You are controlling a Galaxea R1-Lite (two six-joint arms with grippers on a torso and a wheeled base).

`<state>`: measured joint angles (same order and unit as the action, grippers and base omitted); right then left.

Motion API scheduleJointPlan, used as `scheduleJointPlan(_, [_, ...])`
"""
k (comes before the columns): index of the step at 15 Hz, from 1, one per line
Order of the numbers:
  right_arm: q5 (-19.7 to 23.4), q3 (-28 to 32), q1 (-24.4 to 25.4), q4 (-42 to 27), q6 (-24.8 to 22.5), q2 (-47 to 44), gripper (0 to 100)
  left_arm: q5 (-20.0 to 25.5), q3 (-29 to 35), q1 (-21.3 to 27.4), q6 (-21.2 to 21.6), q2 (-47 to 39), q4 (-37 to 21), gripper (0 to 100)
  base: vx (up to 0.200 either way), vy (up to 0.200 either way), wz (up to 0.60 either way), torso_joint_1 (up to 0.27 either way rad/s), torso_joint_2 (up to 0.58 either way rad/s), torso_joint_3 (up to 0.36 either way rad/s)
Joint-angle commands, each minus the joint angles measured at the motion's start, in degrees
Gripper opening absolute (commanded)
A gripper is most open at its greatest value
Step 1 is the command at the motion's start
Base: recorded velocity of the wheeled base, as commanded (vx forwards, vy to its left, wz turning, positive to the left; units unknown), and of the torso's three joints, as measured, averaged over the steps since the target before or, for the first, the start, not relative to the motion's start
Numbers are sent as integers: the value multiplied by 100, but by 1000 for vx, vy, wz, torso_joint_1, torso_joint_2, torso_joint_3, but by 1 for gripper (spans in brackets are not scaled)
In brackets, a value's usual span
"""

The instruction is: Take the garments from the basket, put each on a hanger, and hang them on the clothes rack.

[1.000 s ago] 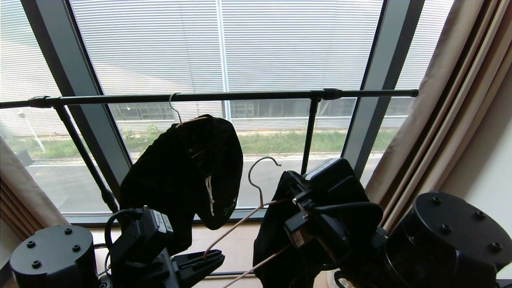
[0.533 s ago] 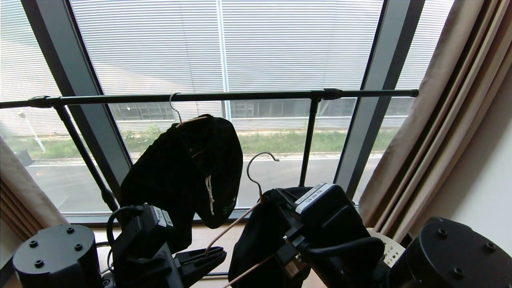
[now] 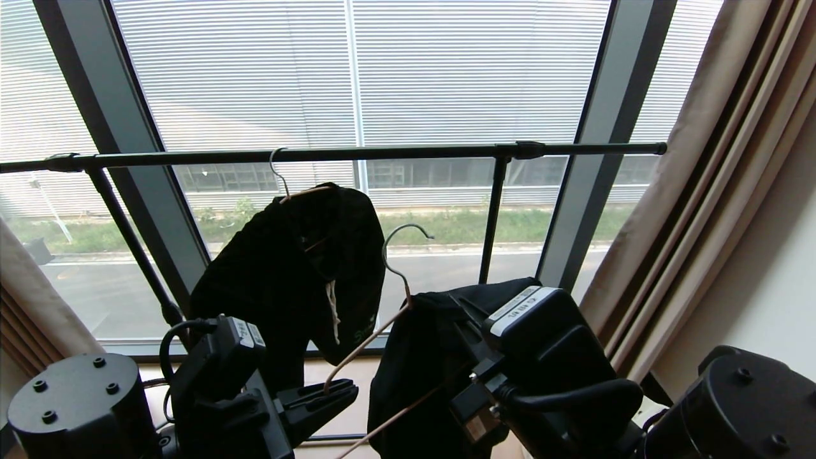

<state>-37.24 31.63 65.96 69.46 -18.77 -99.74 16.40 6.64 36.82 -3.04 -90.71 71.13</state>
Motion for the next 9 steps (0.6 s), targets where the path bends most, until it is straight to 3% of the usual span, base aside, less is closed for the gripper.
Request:
scheduleJointPlan(1, [-2, 9, -31, 6, -4, -1, 0, 4, -67, 1, 5, -17, 85, 0, 0, 0, 0, 0, 0, 0])
scheduleJointPlan(2, [-2, 9, -31, 6, -4, -1, 0, 4, -67, 1, 5, -17, 85, 0, 0, 0, 0, 0, 0, 0])
scheduleJointPlan(3, [6, 36, -128, -3, -4, -28, 100, 13, -84, 1, 5, -17, 147, 0, 0, 0, 0, 0, 0, 0])
scheduleJointPlan(9, [6, 194, -462, -3, -4, -36, 100, 13, -146, 27, 14, -17, 191, 0, 0, 0, 0, 0, 0, 0])
